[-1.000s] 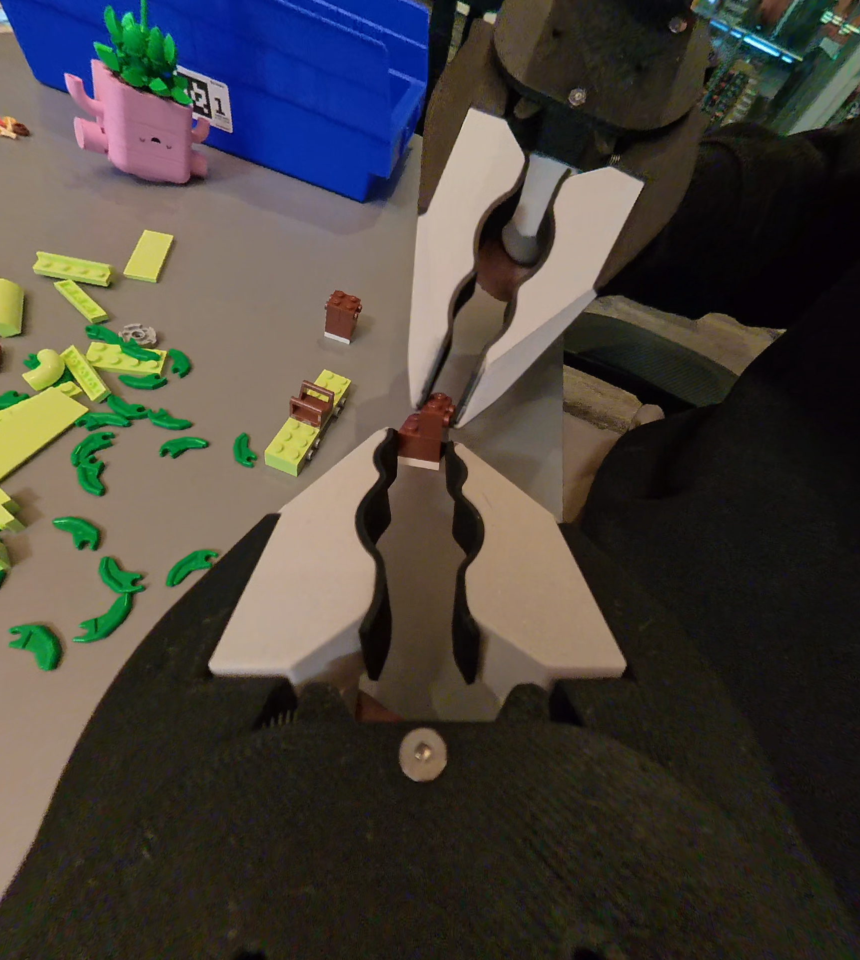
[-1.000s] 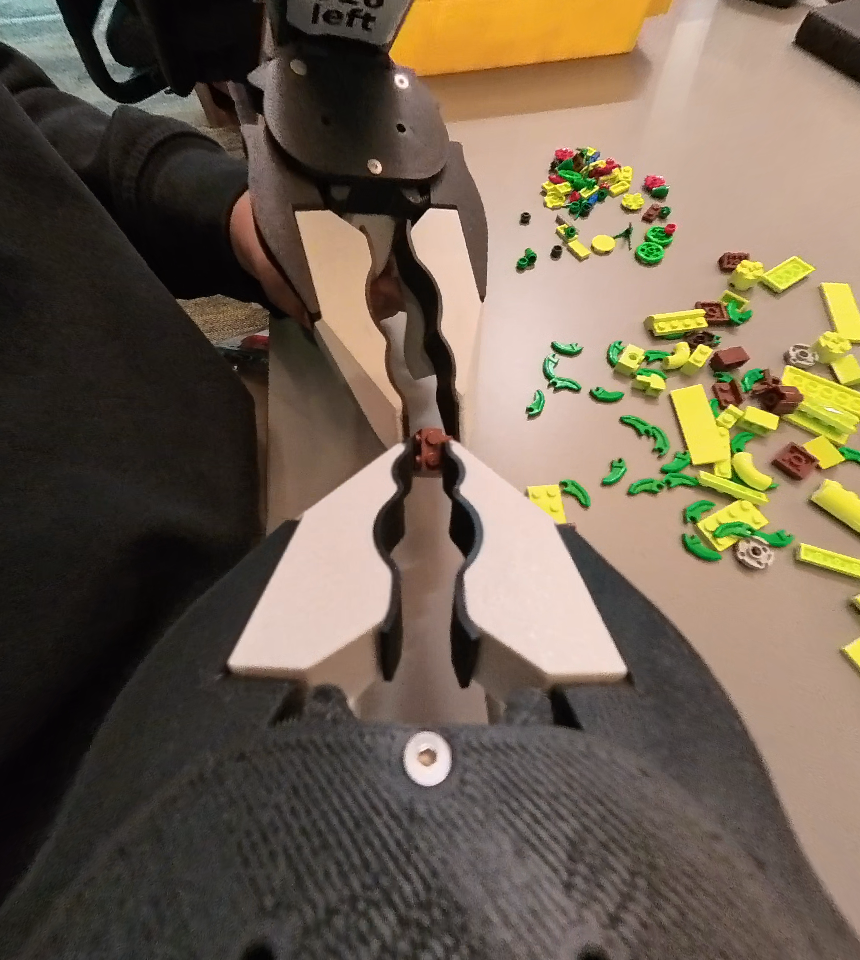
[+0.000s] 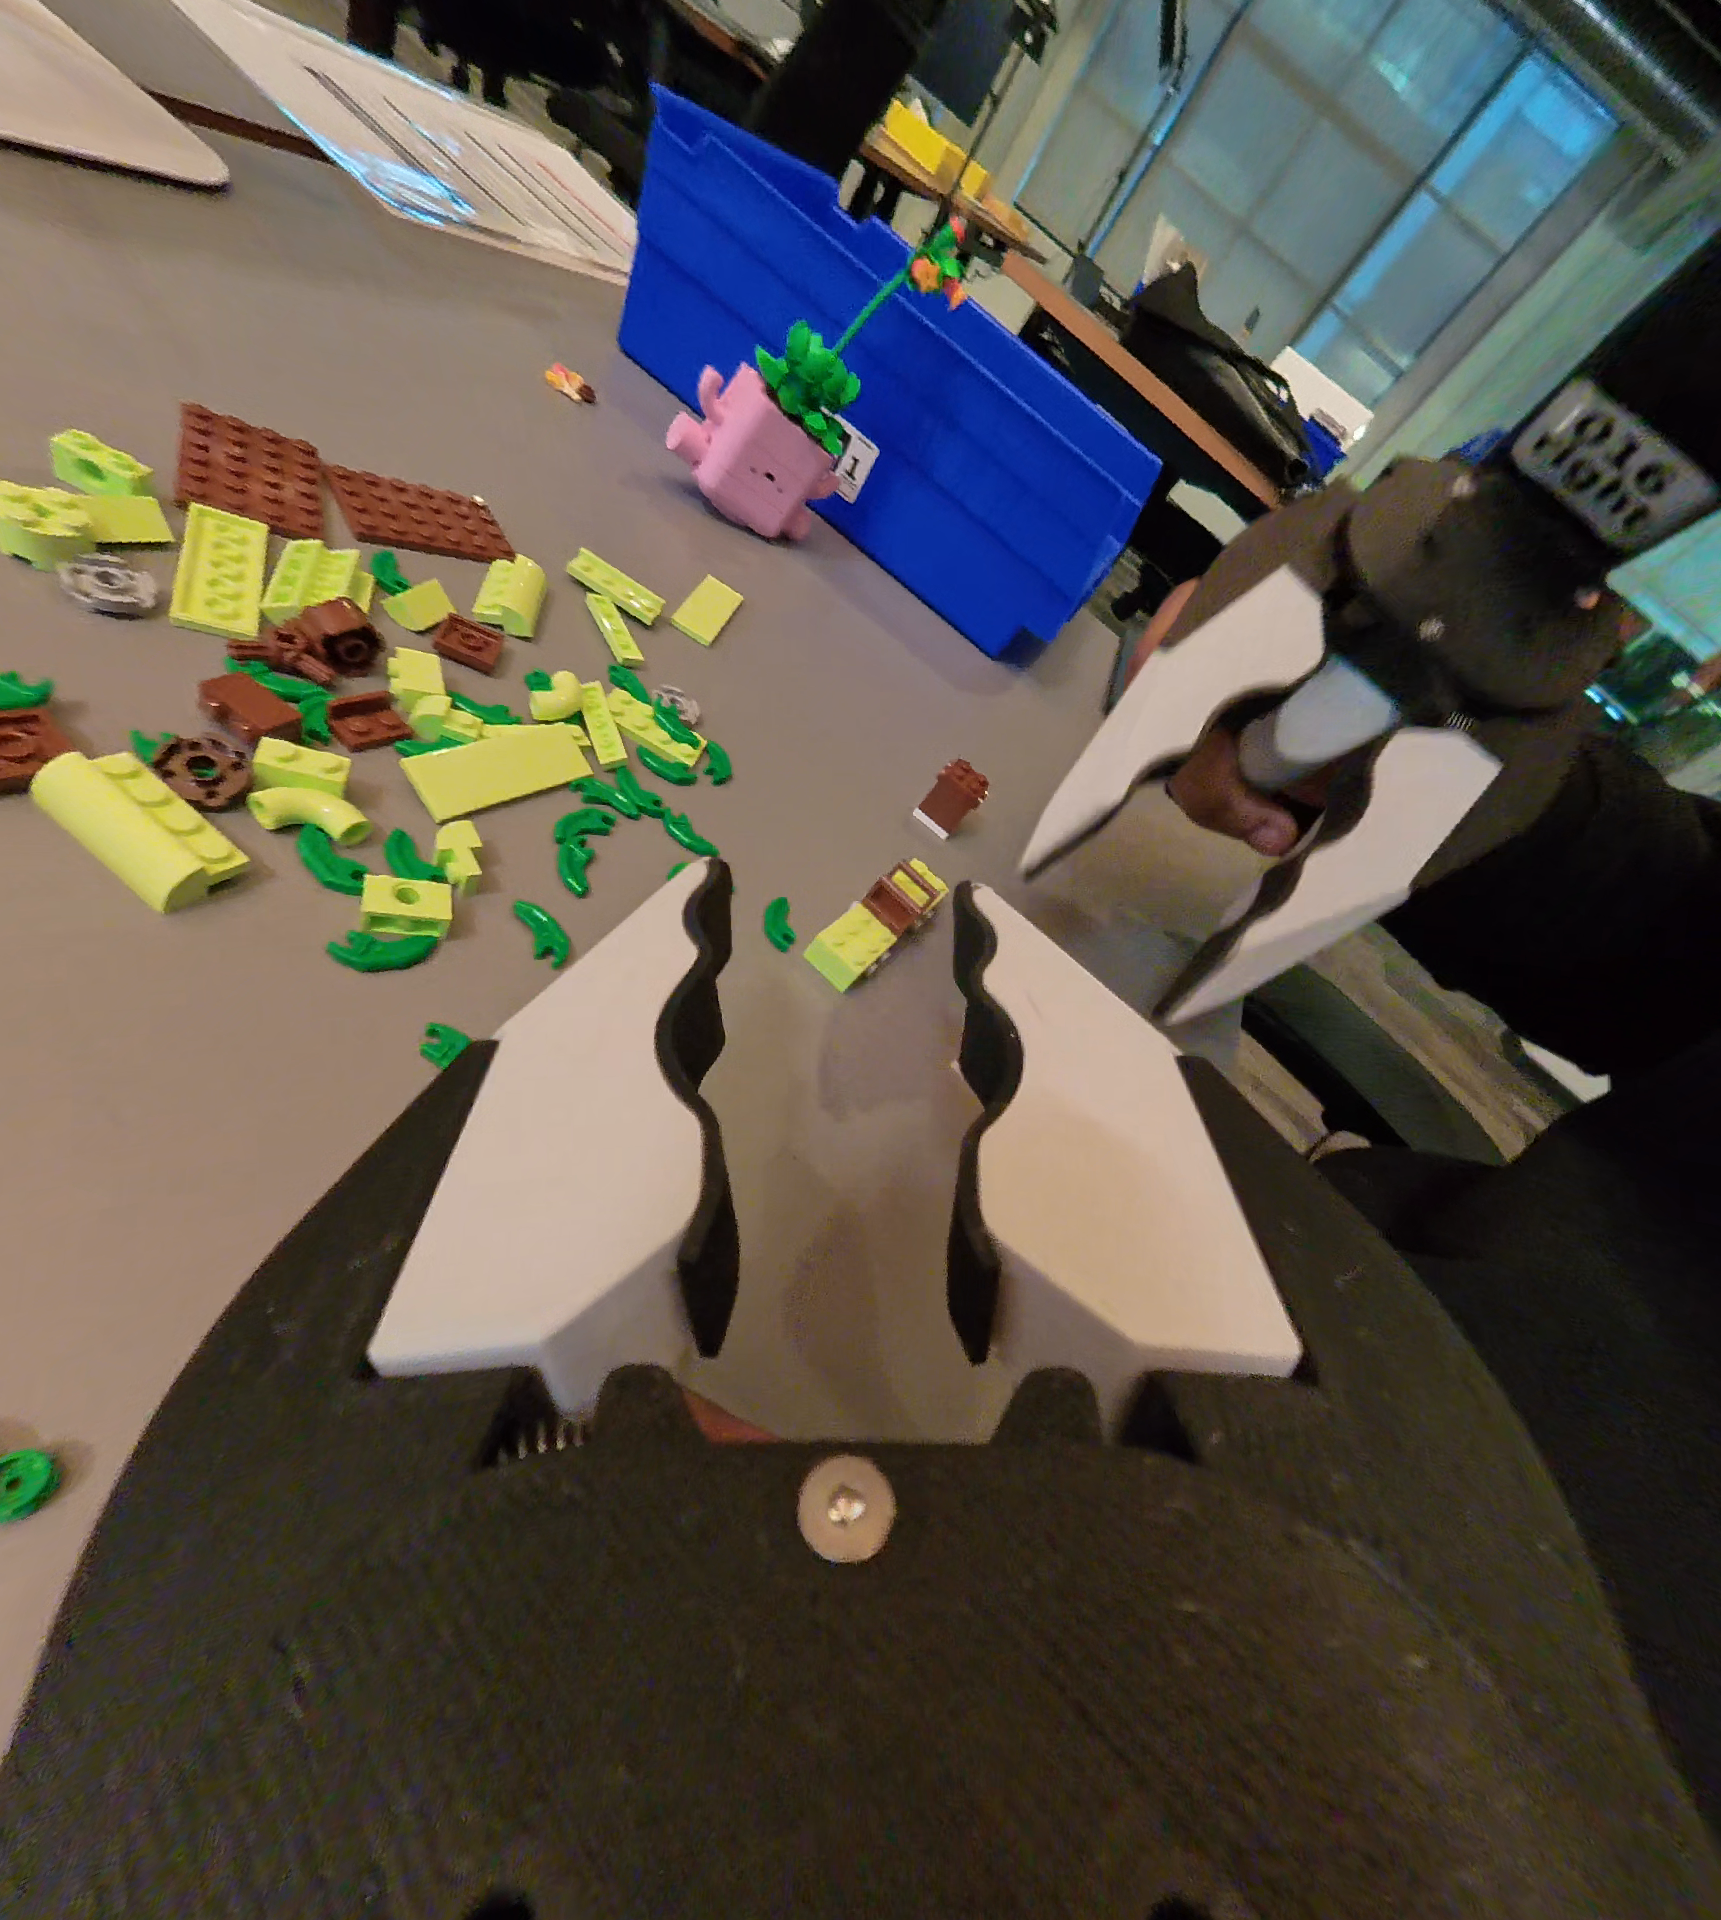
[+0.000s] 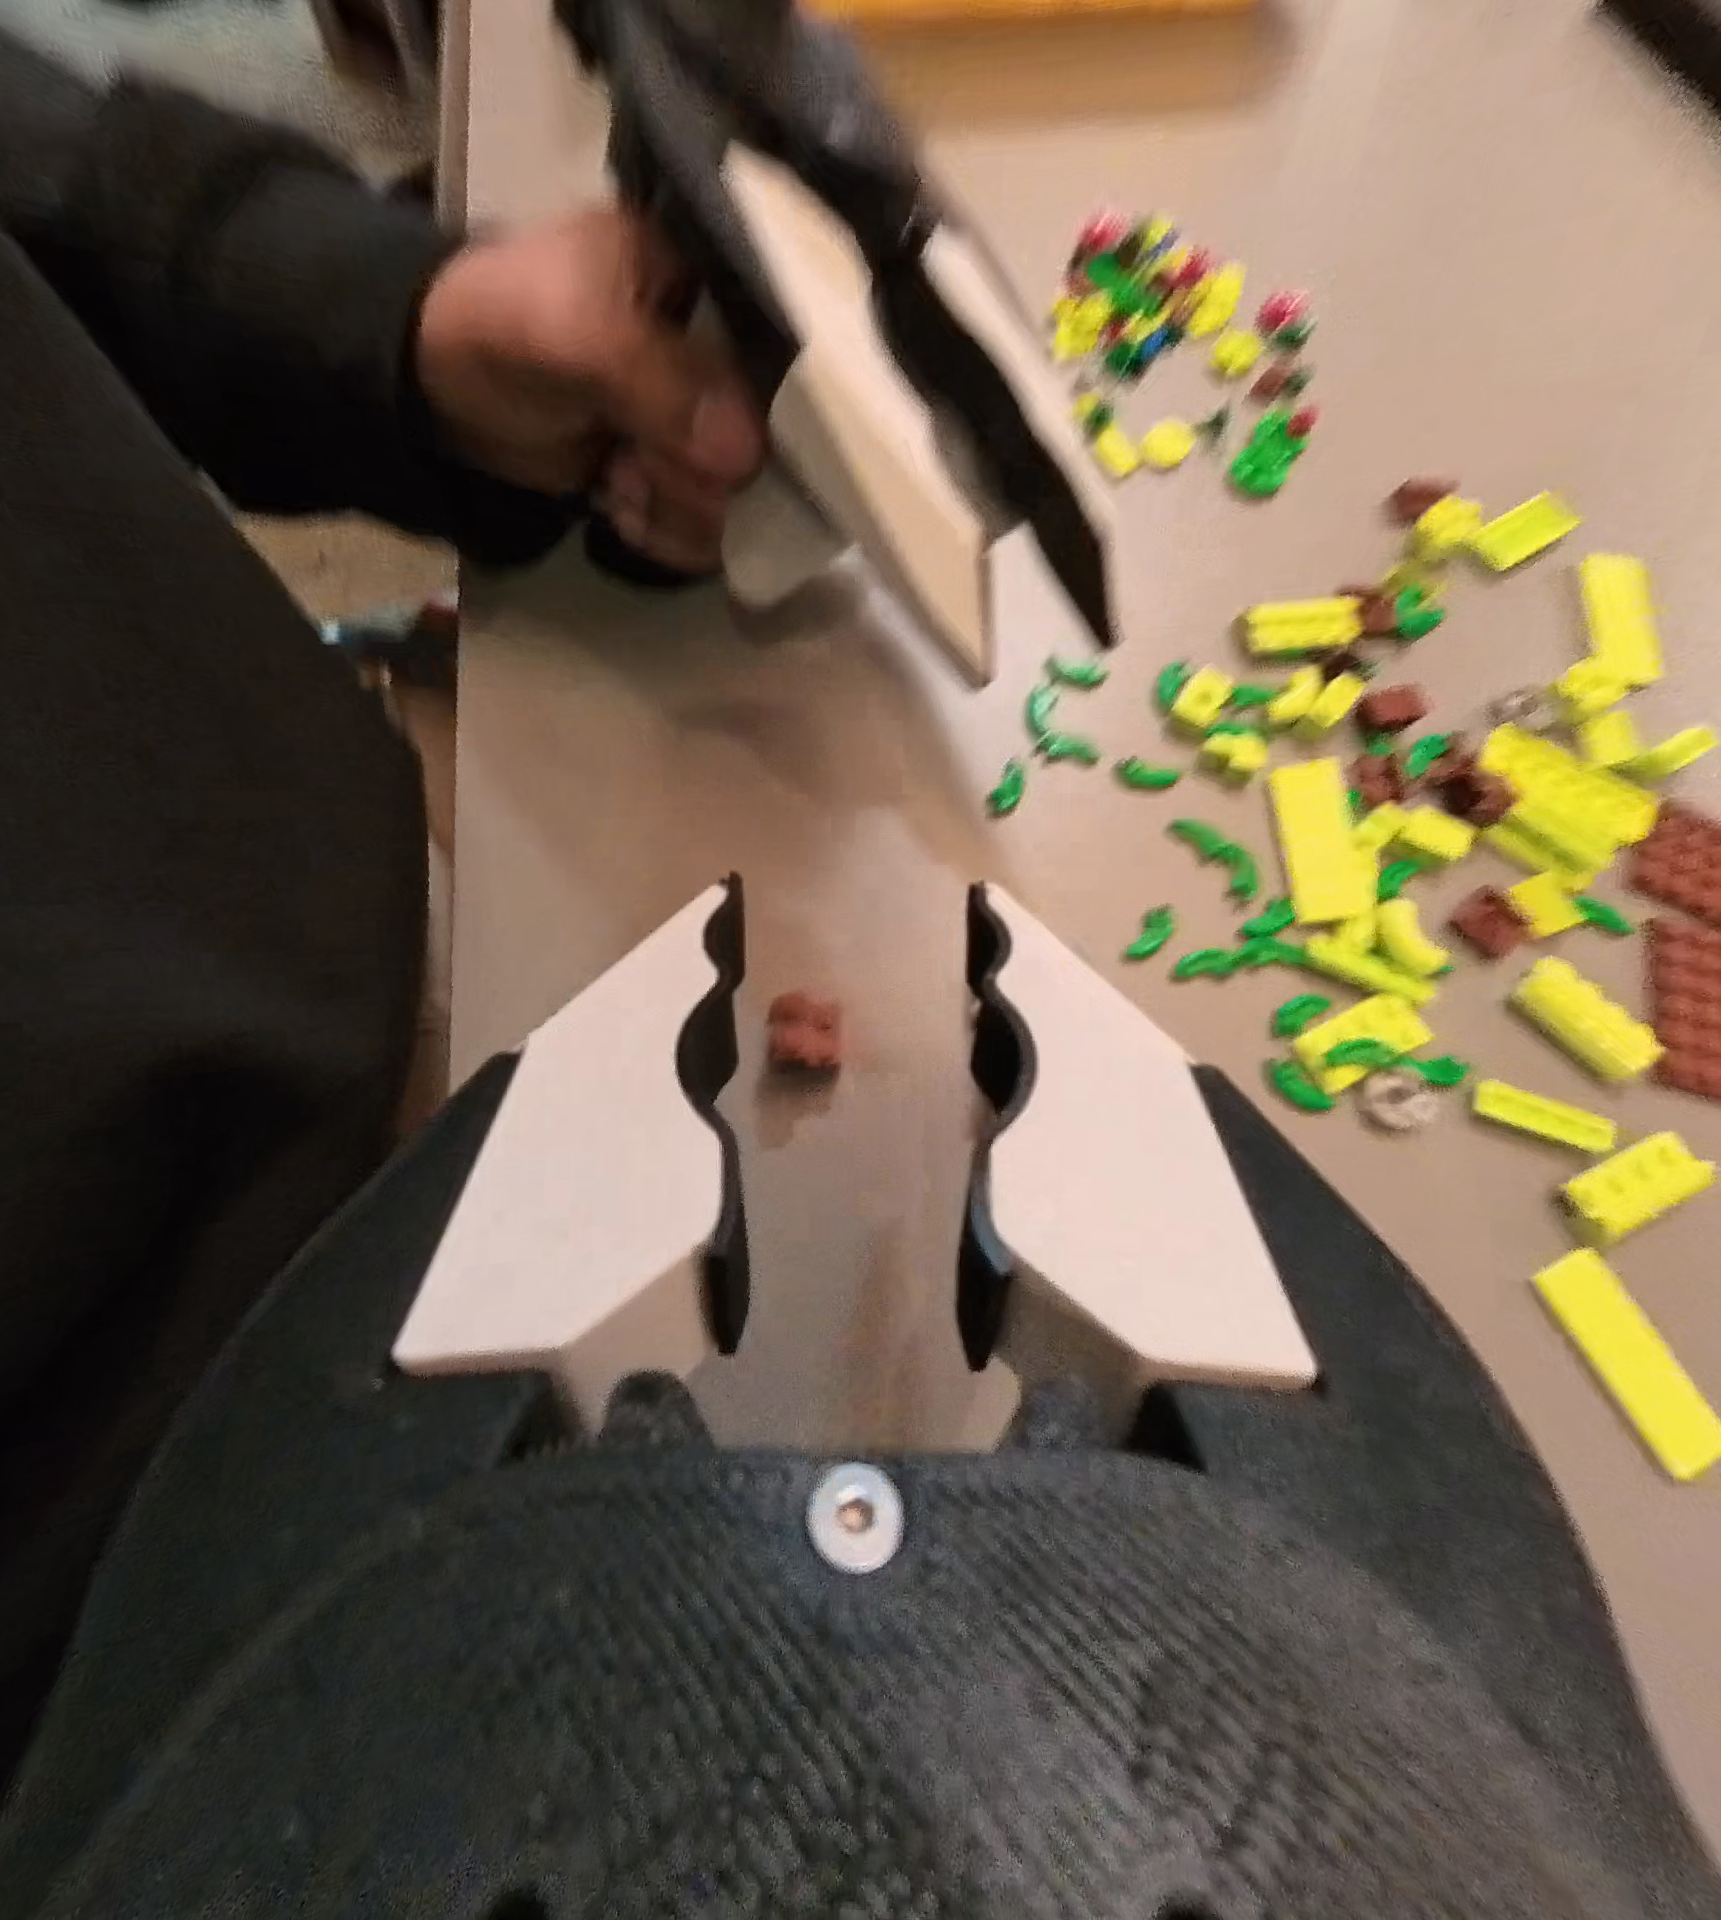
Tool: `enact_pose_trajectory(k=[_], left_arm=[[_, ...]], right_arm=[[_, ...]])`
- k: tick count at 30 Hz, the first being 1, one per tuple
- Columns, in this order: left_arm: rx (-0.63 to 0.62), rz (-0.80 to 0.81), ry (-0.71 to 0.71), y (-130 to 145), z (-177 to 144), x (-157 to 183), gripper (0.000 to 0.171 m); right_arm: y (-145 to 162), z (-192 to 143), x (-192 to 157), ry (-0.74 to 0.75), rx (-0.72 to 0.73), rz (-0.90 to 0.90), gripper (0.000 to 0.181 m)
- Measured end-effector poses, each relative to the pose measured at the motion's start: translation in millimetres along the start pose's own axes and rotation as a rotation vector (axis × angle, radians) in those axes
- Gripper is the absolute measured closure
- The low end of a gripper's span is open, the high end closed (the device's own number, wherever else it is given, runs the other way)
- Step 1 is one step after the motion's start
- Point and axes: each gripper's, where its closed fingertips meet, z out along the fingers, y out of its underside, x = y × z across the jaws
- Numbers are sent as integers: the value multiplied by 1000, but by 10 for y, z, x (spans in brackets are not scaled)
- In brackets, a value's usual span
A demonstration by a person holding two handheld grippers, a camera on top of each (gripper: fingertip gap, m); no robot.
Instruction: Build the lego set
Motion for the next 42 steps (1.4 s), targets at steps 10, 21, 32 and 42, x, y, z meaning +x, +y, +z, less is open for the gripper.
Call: enact_pose_trajectory(k=[10, 21, 32, 42], left_arm=[[38, -43, 18, -56, -32, -36, 131], [41, -39, 39, -61, -37, -11, 131], [92, -107, 91, -134, -80, -35, 132], [330, -313, 571, -530, -381, 465, 134]], right_arm=[[-466, 295, 1248, 105, -31, -237, 165], [-152, 1050, 1648, -138, -209, -105, 159], [-644, 656, 1308, 10, 91, -217, 167], [-1006, 154, 290, 326, 452, -469, 168]])
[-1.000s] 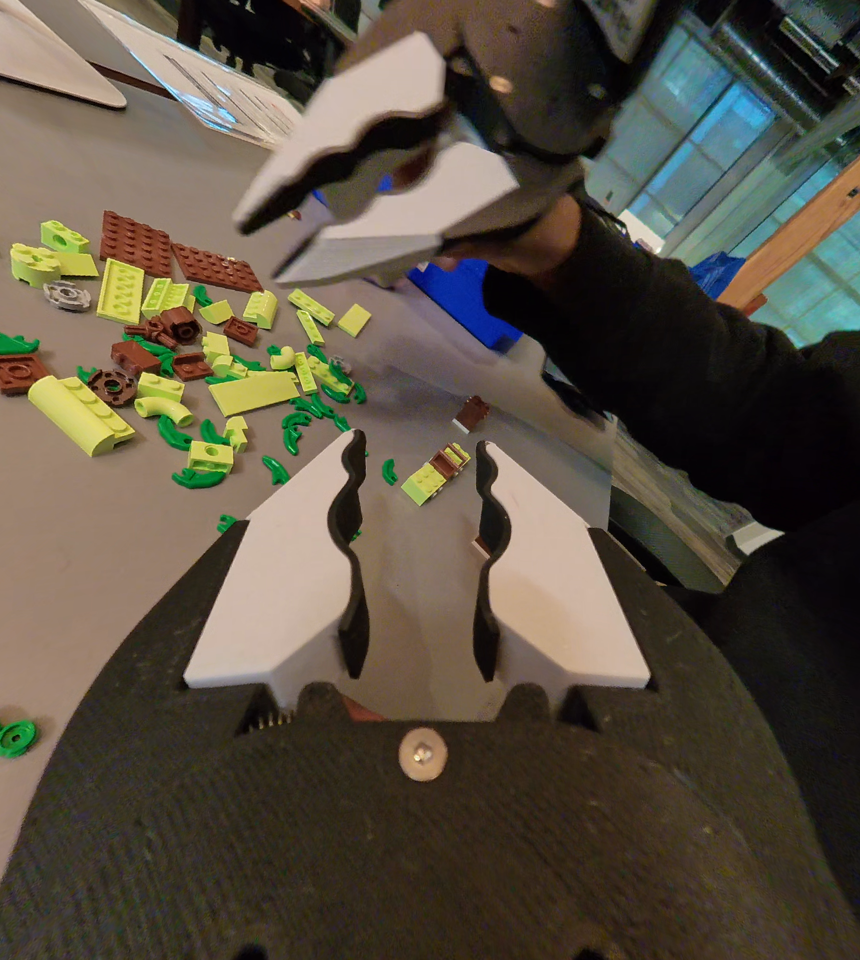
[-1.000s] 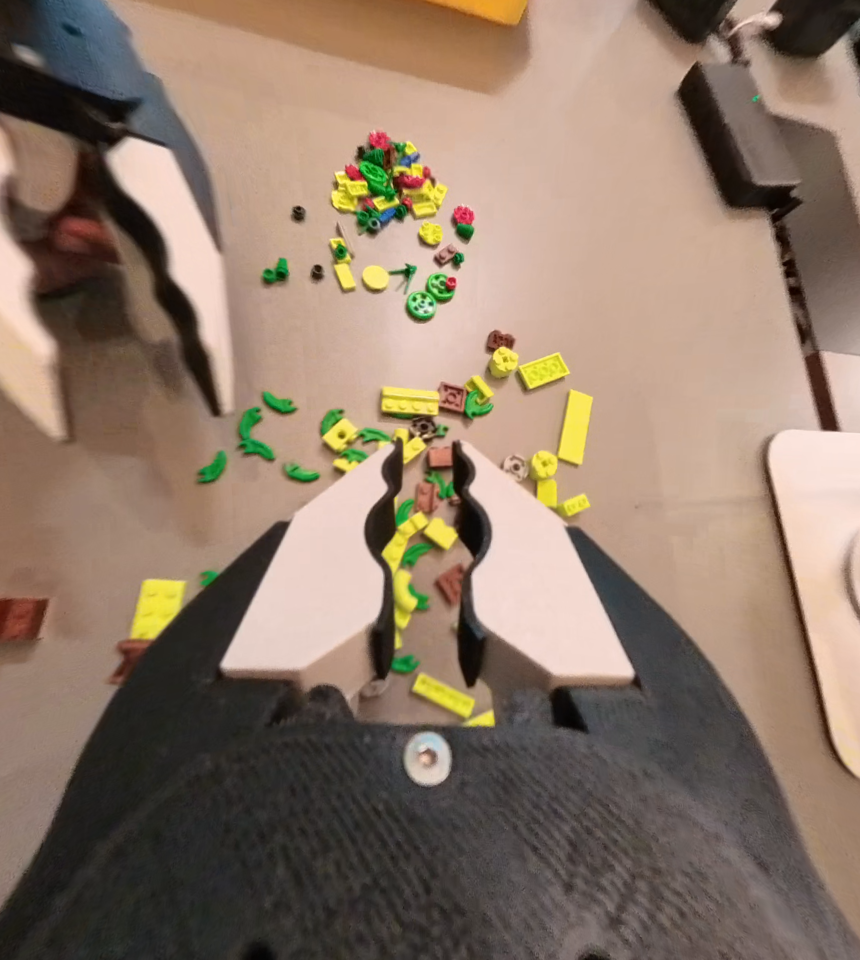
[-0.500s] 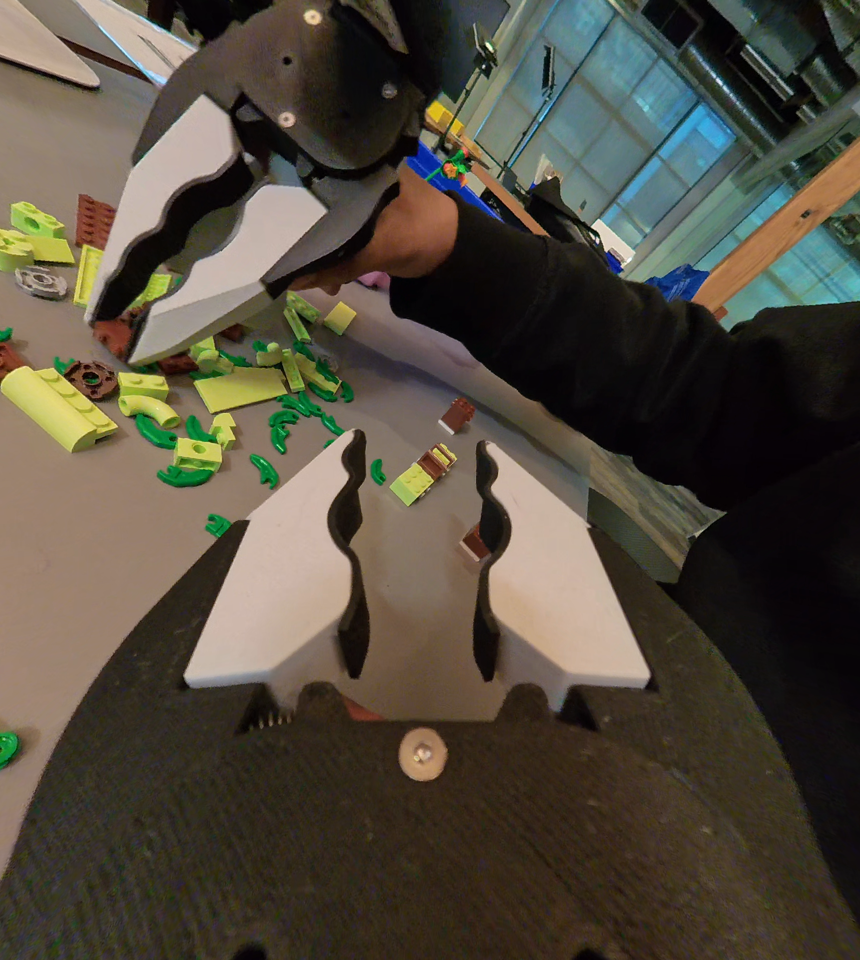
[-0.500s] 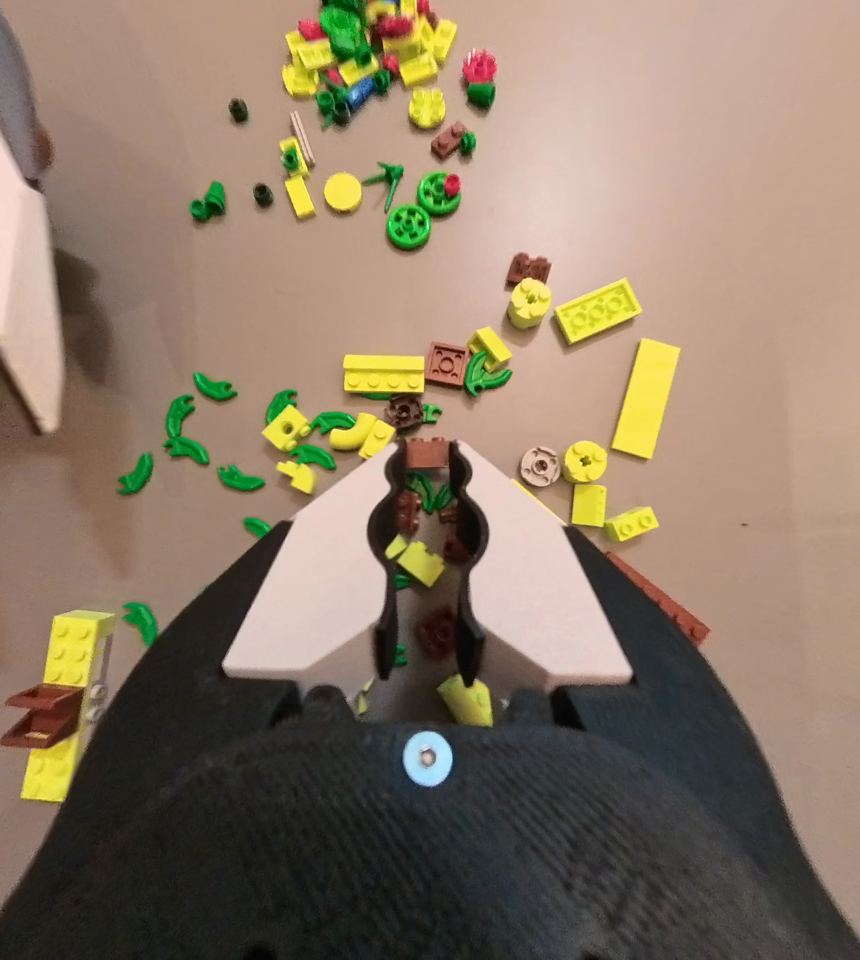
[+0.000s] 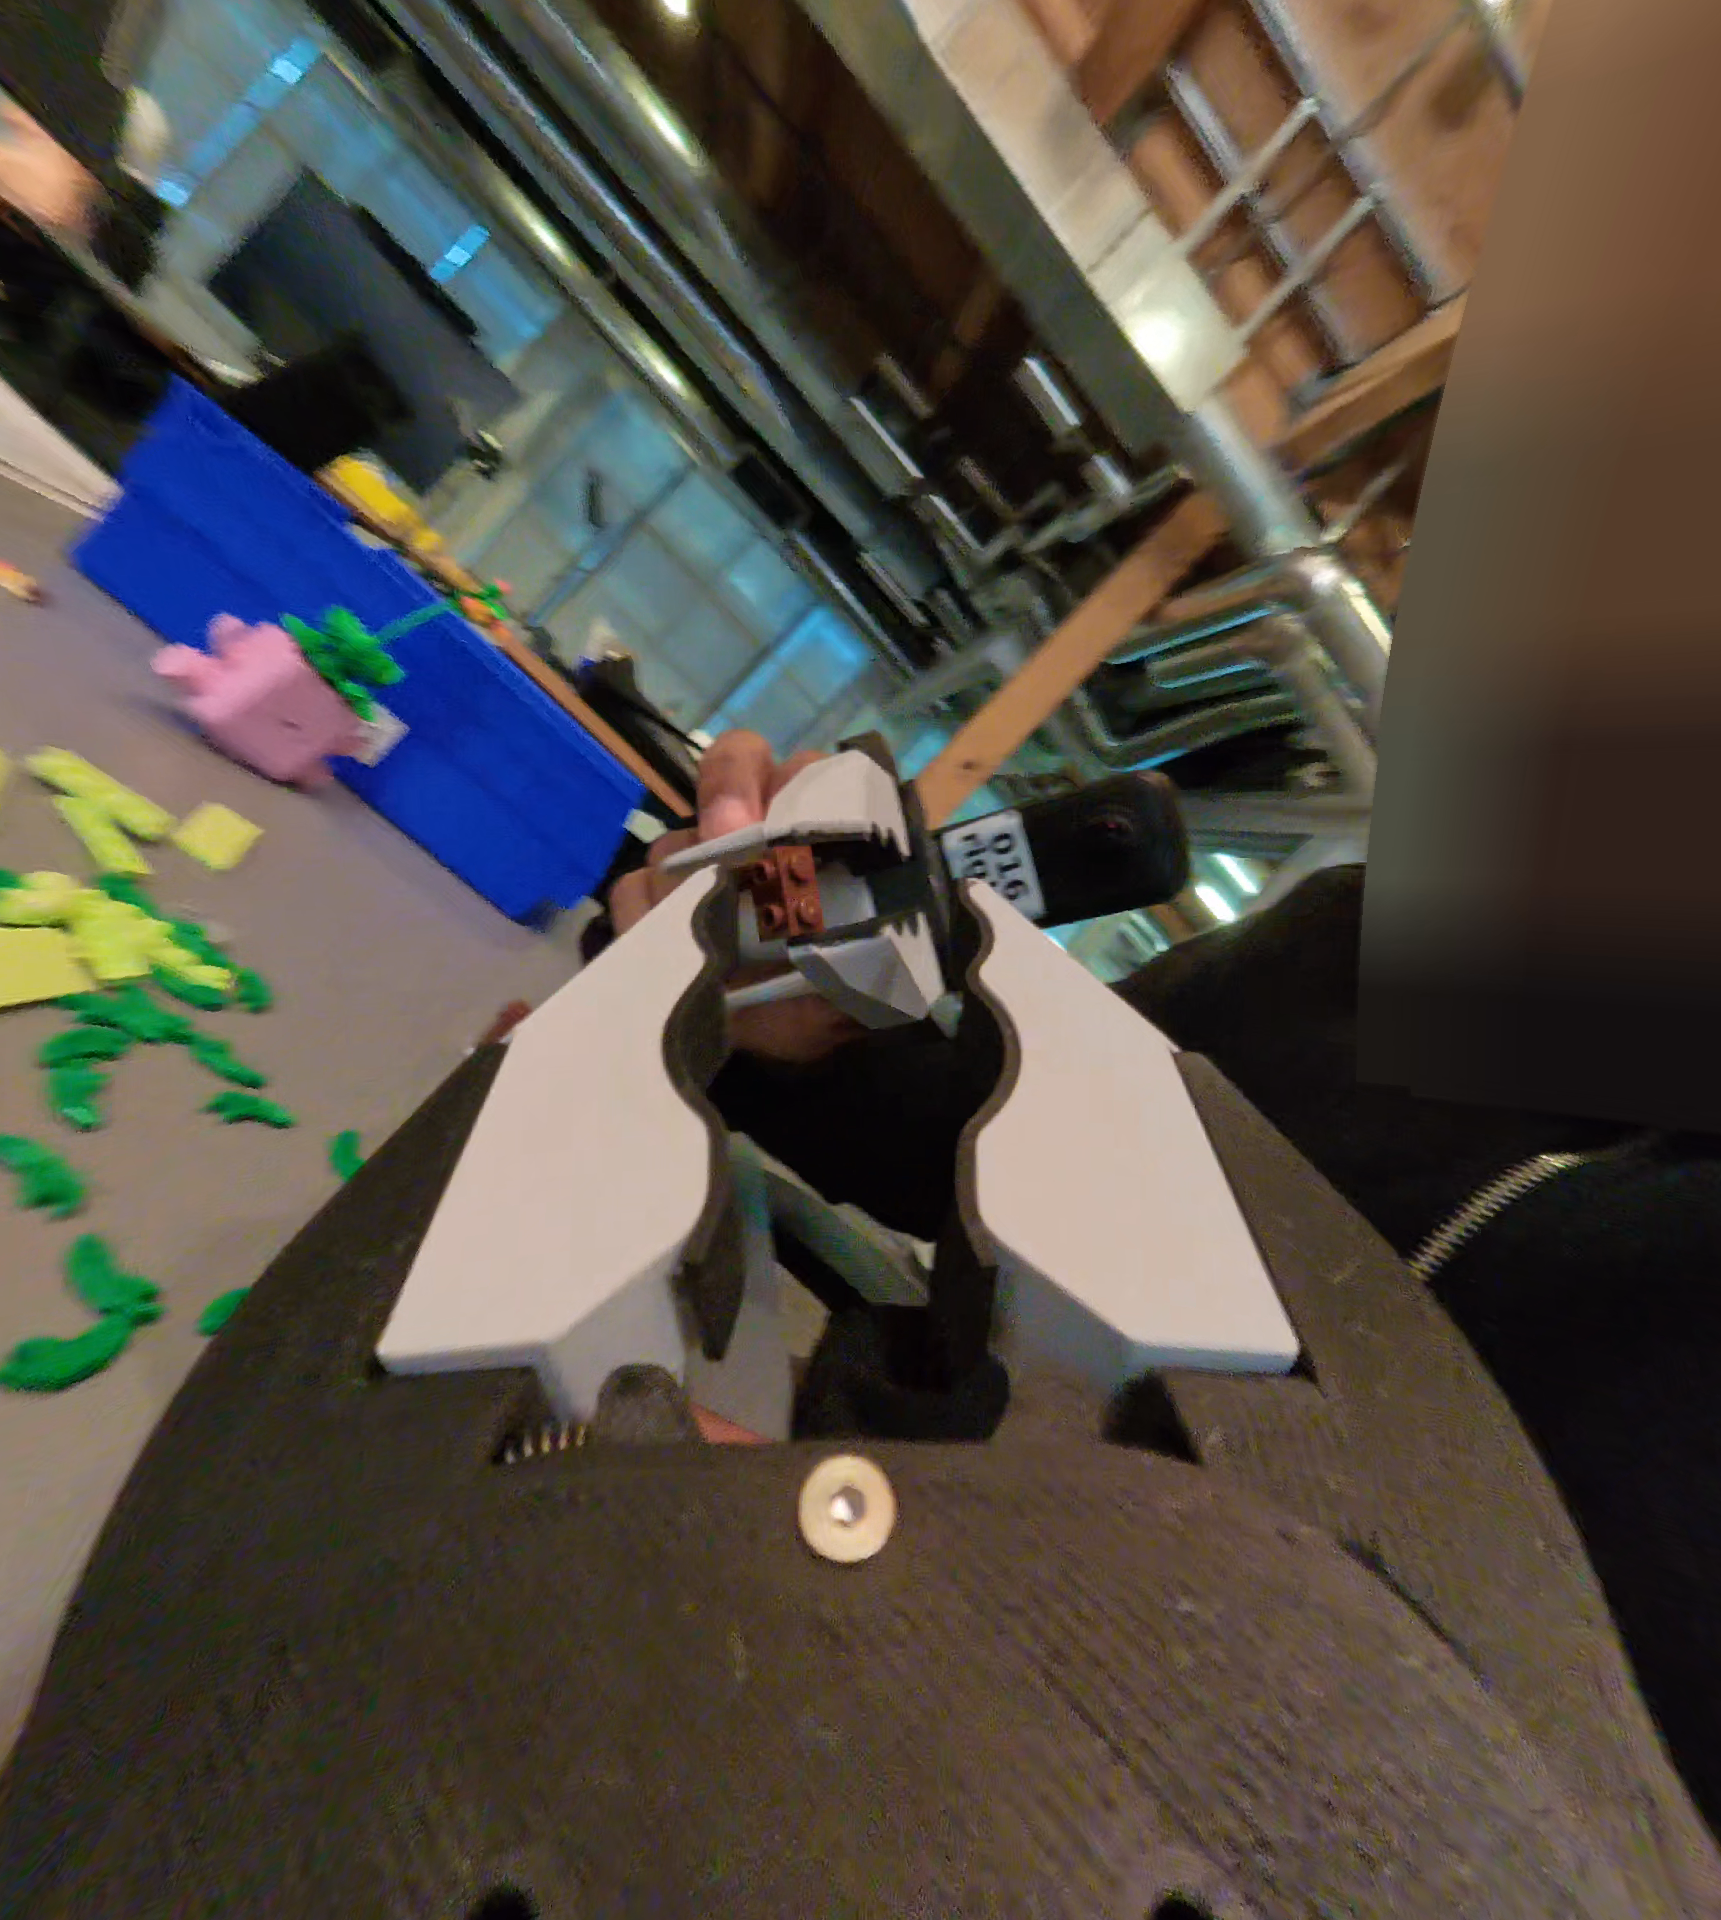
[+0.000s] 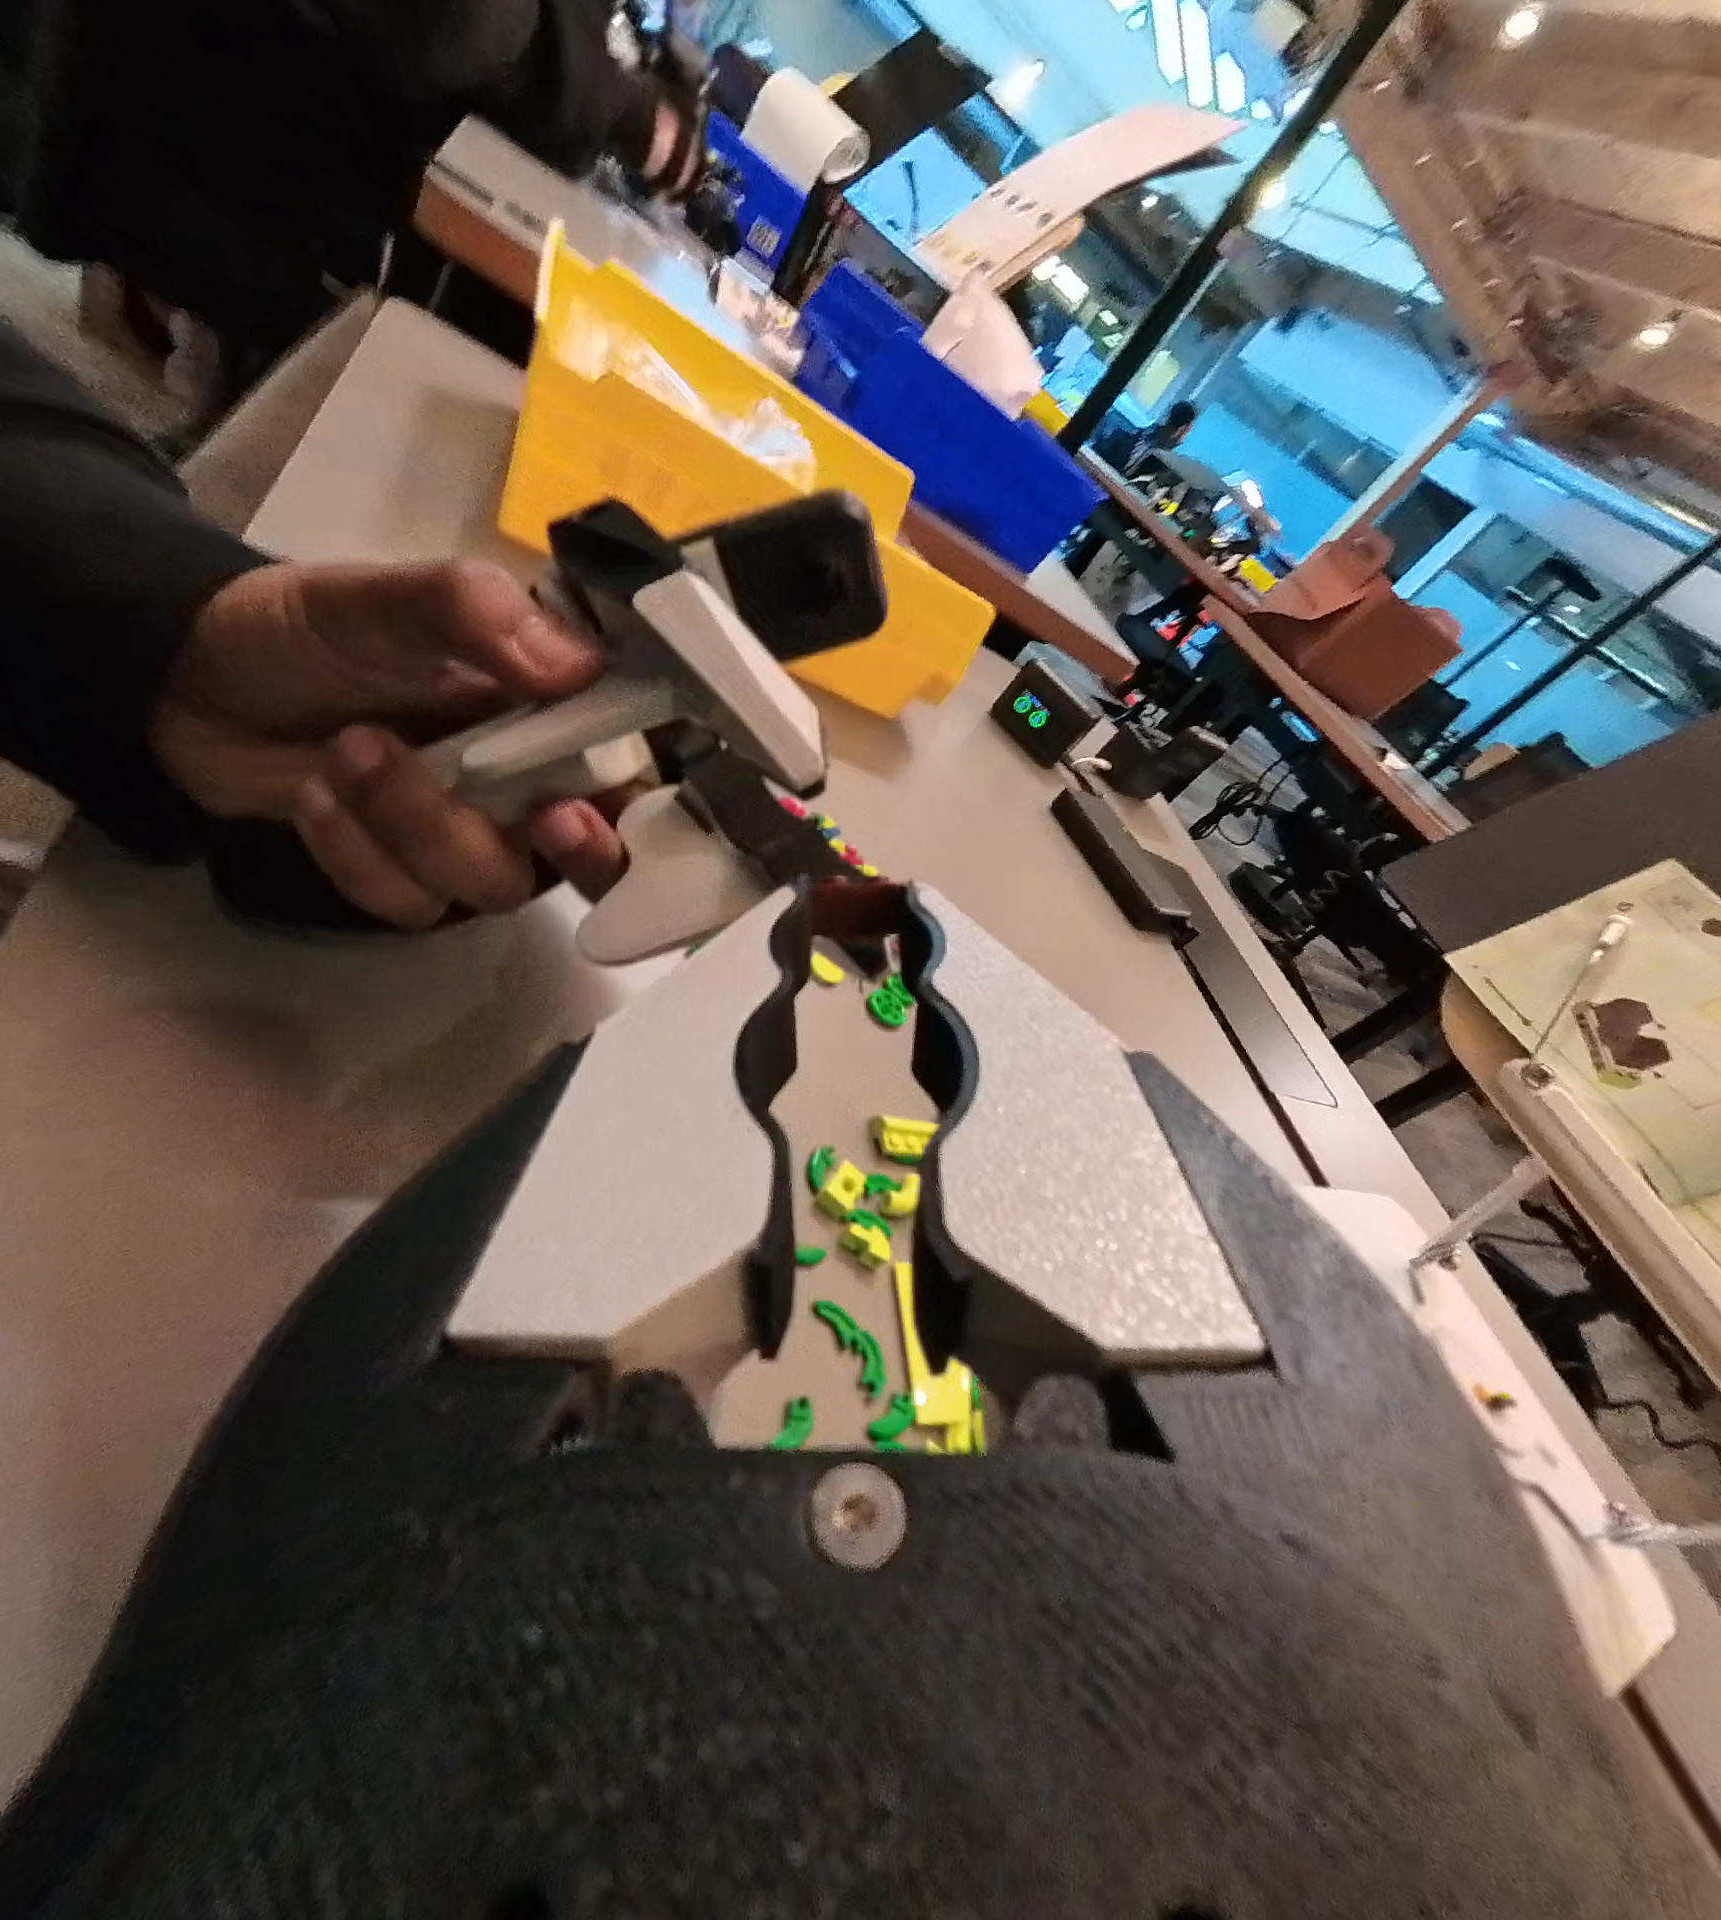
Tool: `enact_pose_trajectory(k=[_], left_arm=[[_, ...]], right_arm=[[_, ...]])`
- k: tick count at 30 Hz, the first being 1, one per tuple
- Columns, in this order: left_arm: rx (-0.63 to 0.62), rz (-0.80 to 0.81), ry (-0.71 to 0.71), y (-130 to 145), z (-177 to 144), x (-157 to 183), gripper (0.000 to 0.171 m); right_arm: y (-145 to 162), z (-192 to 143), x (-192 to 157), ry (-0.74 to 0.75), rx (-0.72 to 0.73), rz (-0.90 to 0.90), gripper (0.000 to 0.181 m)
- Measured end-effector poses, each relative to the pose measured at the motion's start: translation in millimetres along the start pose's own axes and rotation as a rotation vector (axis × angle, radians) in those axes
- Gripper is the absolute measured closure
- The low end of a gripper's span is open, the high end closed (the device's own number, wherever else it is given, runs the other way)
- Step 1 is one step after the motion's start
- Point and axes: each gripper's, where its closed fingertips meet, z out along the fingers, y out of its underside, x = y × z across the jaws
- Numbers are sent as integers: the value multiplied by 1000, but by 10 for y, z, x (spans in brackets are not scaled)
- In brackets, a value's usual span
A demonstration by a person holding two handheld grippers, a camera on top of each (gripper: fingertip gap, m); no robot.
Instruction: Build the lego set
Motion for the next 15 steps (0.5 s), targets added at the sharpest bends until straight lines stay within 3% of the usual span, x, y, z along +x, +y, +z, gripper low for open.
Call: enact_pose_trajectory(k=[3, 15], left_arm=[[-41, -26, 38, 106, 59, 49, 151], [-78, -13, 12, 192, 87, 56, 164]], right_arm=[[-83, -68, -21, 50, 50, 51, 168], [-59, -241, -132, 116, -29, -76, 168]])
